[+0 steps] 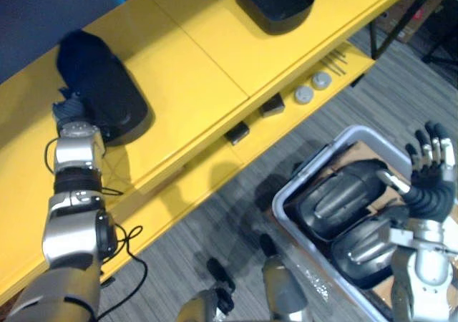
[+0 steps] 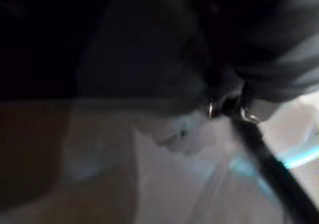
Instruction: Walk over and take plastic housings, then place them on the shelf
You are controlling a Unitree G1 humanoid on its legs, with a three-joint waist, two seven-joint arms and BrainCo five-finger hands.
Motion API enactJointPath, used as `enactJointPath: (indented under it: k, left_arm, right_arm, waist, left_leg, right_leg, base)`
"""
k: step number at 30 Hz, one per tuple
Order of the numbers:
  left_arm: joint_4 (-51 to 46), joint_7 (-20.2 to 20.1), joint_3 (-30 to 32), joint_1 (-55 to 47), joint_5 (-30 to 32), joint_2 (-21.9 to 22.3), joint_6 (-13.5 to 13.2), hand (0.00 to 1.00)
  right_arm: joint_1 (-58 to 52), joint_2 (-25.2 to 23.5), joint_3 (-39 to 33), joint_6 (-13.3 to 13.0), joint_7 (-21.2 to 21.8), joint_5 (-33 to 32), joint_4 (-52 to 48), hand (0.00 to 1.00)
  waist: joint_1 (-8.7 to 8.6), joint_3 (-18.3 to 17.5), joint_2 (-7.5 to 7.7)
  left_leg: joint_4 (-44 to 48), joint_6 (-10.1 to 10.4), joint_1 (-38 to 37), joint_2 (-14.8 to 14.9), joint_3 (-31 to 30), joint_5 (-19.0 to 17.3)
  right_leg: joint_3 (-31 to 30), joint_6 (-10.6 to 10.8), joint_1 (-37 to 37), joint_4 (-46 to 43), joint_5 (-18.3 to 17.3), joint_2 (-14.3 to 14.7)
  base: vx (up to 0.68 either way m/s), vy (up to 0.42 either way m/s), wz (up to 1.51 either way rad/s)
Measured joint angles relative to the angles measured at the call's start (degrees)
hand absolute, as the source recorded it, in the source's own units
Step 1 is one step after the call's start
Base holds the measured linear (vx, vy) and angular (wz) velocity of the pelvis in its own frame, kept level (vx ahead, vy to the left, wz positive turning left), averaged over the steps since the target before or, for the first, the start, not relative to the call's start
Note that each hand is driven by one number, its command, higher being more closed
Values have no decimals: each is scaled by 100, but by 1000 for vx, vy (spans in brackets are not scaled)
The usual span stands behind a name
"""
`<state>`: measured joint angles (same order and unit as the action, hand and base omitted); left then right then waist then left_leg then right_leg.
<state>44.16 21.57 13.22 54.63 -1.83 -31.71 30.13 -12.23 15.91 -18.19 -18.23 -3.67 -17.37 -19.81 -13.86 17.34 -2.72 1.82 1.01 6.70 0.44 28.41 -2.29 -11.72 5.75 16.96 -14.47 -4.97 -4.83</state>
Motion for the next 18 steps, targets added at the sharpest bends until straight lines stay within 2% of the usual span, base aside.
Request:
enactJointPath:
  k: [4, 6, 9, 11, 18]
  left_arm:
    - [1, 13, -47, -2, -304, -5, -13, 0]
    - [52, 69, -43, -27, -742, -3, -80, 0]
    - [97, 263, 25, -85, -1466, 8, -360, 0]
    - [192, 463, 211, -166, -2157, 65, -646, 0]
    - [163, 850, 469, -537, -3596, 181, -1446, 0]
  right_arm:
    - [-15, 0, 0, 0, 25, -1, 0, 0]
    - [-37, 0, 1, 2, 94, -1, 0, 0]
    - [-54, -8, 5, 3, 122, 1, 0, 0]
    - [-86, -23, 6, 2, 125, 3, 0, 0]
    - [-237, -256, 273, 0, 190, 7, -182, 0]
  waist:
    - [28, 0, 0]
    - [31, 2, 2]
    - [31, 2, 2]
    - [23, 1, 3]
    - [-59, -2, 3]
  left_leg:
    - [18, -1, -25, 0, 14, -7]
    - [18, 13, -101, 3, 14, -21]
    - [21, -12, -106, 3, 41, -45]
    - [21, -22, -178, 3, 42, -76]
    - [-21, -37, -384, -2, 29, -82]
  right_leg:
    - [3, 2, -34, -4, 1, -11]
    - [18, 1, -118, -1, 0, -12]
    - [22, 3, -127, -2, 0, -24]
    - [32, 3, -222, 20, 0, -32]
    - [94, 30, -498, 134, 17, -51]
  base:
    - [0, 0, 0]
    - [0, 0, 0]
    - [0, 0, 0]
    - [0, 0, 0]
    - [7, 7, 2]
